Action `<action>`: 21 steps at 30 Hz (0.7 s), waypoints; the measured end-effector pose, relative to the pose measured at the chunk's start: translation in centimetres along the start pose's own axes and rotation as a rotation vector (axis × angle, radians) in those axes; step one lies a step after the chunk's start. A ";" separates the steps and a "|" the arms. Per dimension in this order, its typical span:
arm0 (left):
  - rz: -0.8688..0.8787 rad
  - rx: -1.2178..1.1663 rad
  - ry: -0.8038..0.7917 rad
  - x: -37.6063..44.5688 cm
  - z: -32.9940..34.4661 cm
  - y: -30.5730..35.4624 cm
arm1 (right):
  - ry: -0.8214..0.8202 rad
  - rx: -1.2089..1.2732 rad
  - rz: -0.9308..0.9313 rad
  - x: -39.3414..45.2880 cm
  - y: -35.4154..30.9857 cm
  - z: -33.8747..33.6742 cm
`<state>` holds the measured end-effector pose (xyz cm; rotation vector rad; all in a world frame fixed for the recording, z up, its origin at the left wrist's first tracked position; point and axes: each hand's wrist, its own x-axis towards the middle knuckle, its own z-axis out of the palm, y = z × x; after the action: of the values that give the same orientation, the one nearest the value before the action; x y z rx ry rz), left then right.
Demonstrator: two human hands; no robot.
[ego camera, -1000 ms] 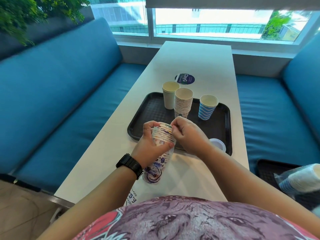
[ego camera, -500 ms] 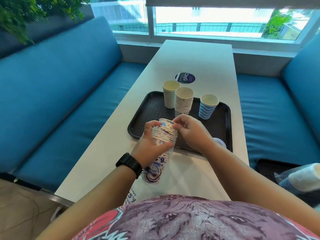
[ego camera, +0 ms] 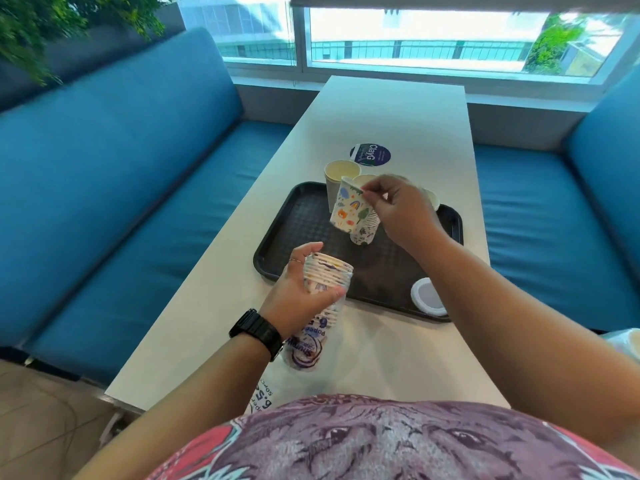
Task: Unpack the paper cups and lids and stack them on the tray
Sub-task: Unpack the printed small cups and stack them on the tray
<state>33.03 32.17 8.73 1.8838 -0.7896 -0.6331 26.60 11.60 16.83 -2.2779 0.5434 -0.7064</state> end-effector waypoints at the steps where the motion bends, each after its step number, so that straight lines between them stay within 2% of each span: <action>1: -0.002 0.001 -0.005 0.1 0.0 0.0 | 0.028 -0.034 -0.023 0.6 0.0 -0.2; 10: -0.038 -0.005 -0.020 0.5 -0.2 -0.2 | 0.248 -0.244 -0.132 6.1 1.2 -1.5; 14: -0.048 -0.016 -0.013 0.8 -0.1 -0.4 | 0.133 -0.416 -0.158 6.2 2.2 -0.5; 21: -0.063 -0.024 -0.028 0.8 -0.1 -0.4 | -0.011 -0.449 -0.120 4.0 4.8 2.2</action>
<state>33.71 31.72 8.37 1.8877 -0.7398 -0.7069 30.16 7.17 13.35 -2.7489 0.6126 -0.6810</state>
